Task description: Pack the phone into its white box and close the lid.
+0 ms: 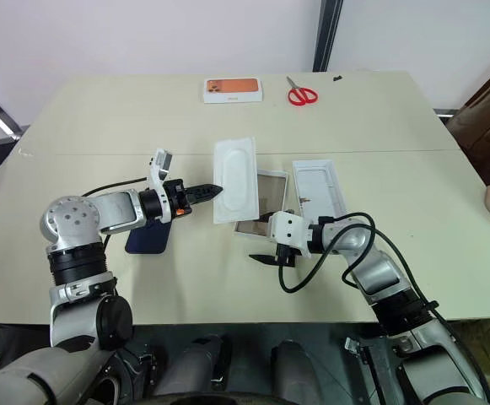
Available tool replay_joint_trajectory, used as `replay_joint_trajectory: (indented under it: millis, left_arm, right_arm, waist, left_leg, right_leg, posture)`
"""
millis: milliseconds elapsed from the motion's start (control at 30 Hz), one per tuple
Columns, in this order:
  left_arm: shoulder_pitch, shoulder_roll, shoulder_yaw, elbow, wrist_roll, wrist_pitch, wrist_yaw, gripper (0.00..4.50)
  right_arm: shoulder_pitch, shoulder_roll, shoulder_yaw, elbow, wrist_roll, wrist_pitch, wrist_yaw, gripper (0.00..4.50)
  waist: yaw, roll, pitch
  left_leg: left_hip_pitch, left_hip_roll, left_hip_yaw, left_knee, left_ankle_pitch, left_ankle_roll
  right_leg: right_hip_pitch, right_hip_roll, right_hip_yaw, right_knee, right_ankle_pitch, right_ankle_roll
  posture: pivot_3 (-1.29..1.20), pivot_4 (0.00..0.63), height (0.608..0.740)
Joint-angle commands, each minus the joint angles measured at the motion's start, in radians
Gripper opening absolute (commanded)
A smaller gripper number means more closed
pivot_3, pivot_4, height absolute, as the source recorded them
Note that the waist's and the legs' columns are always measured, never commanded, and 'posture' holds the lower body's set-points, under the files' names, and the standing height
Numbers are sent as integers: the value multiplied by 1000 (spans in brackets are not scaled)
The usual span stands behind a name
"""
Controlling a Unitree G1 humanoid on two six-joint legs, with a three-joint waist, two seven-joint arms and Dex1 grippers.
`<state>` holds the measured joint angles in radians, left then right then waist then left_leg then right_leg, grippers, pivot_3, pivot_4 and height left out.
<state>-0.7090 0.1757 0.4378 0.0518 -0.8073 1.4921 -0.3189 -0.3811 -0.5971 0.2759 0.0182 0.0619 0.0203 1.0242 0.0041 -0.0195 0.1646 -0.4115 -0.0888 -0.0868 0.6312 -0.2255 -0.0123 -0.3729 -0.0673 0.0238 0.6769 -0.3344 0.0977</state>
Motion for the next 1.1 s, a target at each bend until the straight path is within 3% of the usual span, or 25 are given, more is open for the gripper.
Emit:
replay_joint_trajectory:
  millis: [33,300,700,833,1000,1100]
  left_arm:
    - [17,22,-48,-45,-3,-34,-26,0]
    - [31,62,-295,-11,101,-195,-104,0]
    - [-85,-12,-331,207,153,-296,-128,0]
    - [-85,-8,-339,199,150,-271,-140,1363]
    - [-92,5,-338,168,152,-262,-157,3901]
    - [-101,11,-326,162,166,-292,-150,3901]
  right_arm:
    - [30,-69,-132,-91,100,44,23,3810]
    - [175,-206,-335,-158,163,58,5,3810]
    - [221,-172,-337,-207,147,75,-73,3810]
    - [228,-180,-338,-208,137,69,-76,3860]
    - [217,-171,-333,-210,149,77,-77,3860]
    - [183,-147,-328,-208,160,84,-91,3860]
  waist:
    - [6,0,0]
    - [6,-1,0]
    - [8,-1,1]
    - [8,-1,1]
    - [7,-1,1]
    - [6,-1,1]
  left_leg:
    - [0,0,0,0,0,0]
    - [0,0,0,-1,0,0]
    - [0,0,0,0,0,0]
    - [0,0,0,-1,0,0]
    - [0,0,0,-1,0,0]
    - [0,0,0,0,0,0]
  right_leg:
    - [0,0,0,0,0,0]
    - [1,-1,0,-2,0,0]
    - [1,0,0,-1,0,0]
    - [1,0,0,-1,0,0]
    - [1,0,0,-1,0,0]
    - [1,0,0,-1,0,0]
  posture:
    - [0,150,734]
    - [0,150,734]
    - [0,150,734]
    - [0,150,734]
    - [0,150,734]
    - [0,150,734]
